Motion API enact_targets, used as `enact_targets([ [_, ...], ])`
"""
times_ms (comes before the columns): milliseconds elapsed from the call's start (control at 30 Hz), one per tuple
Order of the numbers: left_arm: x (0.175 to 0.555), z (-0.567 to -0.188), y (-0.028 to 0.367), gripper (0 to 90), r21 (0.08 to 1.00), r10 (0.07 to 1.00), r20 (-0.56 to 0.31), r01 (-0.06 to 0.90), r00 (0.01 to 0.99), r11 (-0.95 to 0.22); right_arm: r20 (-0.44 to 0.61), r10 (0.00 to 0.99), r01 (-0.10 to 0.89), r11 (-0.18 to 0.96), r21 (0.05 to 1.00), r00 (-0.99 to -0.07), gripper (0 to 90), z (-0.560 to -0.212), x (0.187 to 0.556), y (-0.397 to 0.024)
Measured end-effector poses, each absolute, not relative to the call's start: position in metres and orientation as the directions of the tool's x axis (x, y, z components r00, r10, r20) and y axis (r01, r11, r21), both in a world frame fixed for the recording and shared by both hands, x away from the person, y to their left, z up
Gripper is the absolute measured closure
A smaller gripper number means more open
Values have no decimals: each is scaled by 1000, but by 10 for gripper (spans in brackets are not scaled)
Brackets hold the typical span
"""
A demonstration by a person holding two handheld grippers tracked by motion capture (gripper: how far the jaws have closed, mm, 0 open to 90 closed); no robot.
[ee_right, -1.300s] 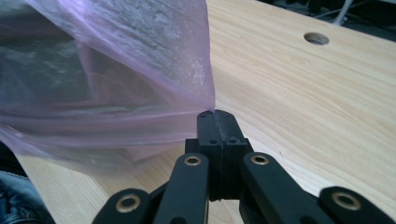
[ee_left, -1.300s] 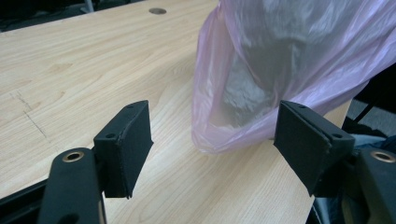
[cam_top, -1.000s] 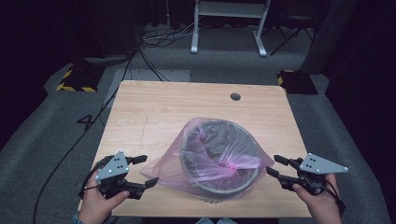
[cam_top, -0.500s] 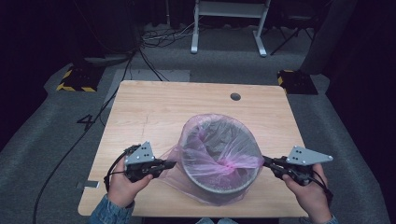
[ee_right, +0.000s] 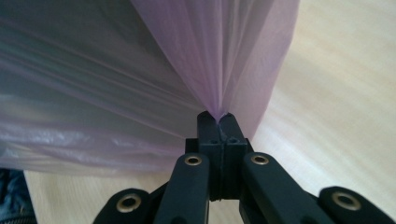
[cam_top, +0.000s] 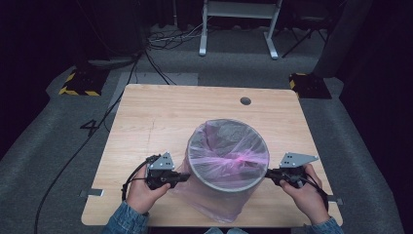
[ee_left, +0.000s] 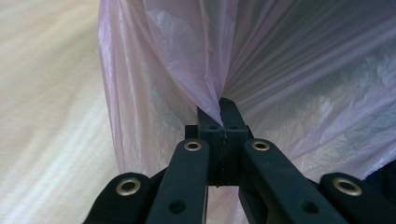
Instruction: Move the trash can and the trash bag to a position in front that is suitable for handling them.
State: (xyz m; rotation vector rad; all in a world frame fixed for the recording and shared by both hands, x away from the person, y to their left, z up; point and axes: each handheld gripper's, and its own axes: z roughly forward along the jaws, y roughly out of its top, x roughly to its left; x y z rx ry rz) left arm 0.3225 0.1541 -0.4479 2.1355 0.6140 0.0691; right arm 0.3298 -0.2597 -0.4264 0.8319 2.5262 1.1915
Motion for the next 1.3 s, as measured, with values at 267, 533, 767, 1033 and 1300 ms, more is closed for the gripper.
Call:
enact_targets([
  [267, 311, -463, 156, 900, 702, 500, -98, 416, 861, -578, 25, 607, 472, 591, 655, -795, 900, -456, 316, -272],
  [533, 318, -468, 178, 879, 693, 630, -56, 484, 775, -534, 54, 680, 542, 532, 651, -732, 893, -459, 314, -305],
  [767, 311, -437, 172, 336, 830, 553, -57, 348, 831, -437, -43, 613, 346, 501, 793, -789, 428, -433, 302, -294],
  [1033, 331, -436, 152, 900, 805, 532, -79, 369, 843, -464, -31, 598, 341, 497, 798, -801, 900, -419, 322, -269],
  [1300, 335, -466, 127, 900, 674, 520, -22, 397, 854, -623, 20, 623, 471, 570, 673, -782, 900, -465, 339, -265],
])
